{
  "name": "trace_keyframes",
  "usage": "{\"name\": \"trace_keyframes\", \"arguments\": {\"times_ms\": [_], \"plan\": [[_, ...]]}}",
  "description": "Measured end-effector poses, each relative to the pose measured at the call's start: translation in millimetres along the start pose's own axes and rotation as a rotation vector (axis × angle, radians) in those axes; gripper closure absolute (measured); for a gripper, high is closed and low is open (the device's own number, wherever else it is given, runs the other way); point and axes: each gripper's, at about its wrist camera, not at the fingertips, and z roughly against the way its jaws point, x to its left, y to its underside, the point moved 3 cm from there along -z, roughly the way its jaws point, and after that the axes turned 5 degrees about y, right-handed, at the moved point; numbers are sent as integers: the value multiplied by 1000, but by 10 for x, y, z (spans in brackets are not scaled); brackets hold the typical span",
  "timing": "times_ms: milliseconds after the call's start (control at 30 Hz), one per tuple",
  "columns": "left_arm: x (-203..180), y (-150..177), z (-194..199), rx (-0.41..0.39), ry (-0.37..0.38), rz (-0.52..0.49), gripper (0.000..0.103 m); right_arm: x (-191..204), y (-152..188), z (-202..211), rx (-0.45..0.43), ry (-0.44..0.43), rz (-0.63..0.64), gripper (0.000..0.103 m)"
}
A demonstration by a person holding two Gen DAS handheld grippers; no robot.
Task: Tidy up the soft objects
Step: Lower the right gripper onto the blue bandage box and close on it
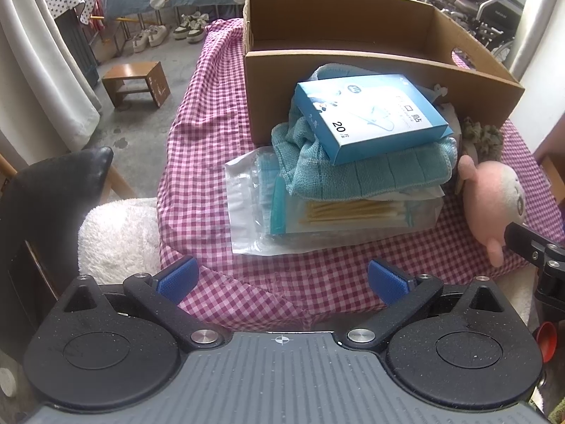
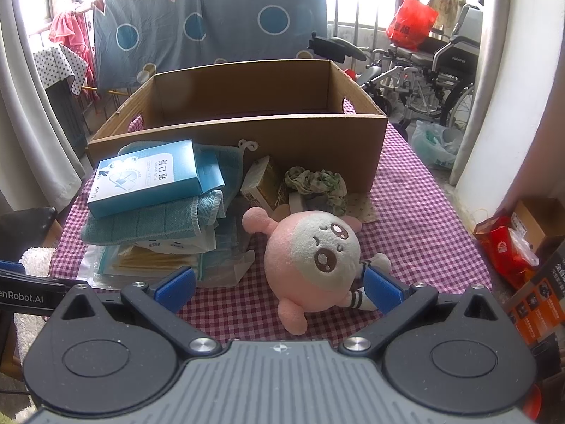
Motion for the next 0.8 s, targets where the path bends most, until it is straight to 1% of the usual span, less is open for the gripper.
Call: {"name": "trace_keyframes", "arguments": {"times_ms": [133,233,333,400,467,533,600,633,700,800], "plan": [[16,-36,-24,5,1,-6,0,-7,-18,-5,-17,5,-9,0],[37,-82,-35,-9,11,-24,0,19,-65,1,-38,4,5,0],[70,-152,-28,-50,32,-47,0,74,-145,-3,-66,13,35,0],[114,-201,5,-96,62,-54,0,101,-206,11,-101,4,48,0],[177,-260,49,-152,131,-51,0,124,-283,34,-142,-22,54,0],[255,-317,93,-205,211,-25,0,149,-385,54,-191,-63,49,0],[298,-385,134,-261,266,-16,0,165,-493,41,-219,-113,33,0],[302,-417,143,-281,275,-24,0,166,-549,23,-229,-142,15,0],[271,-490,130,-302,269,-60,0,175,-660,-27,-240,-203,-28,0],[218,-573,70,-296,274,-114,1,221,-786,-132,-230,-285,-64,2]]}}
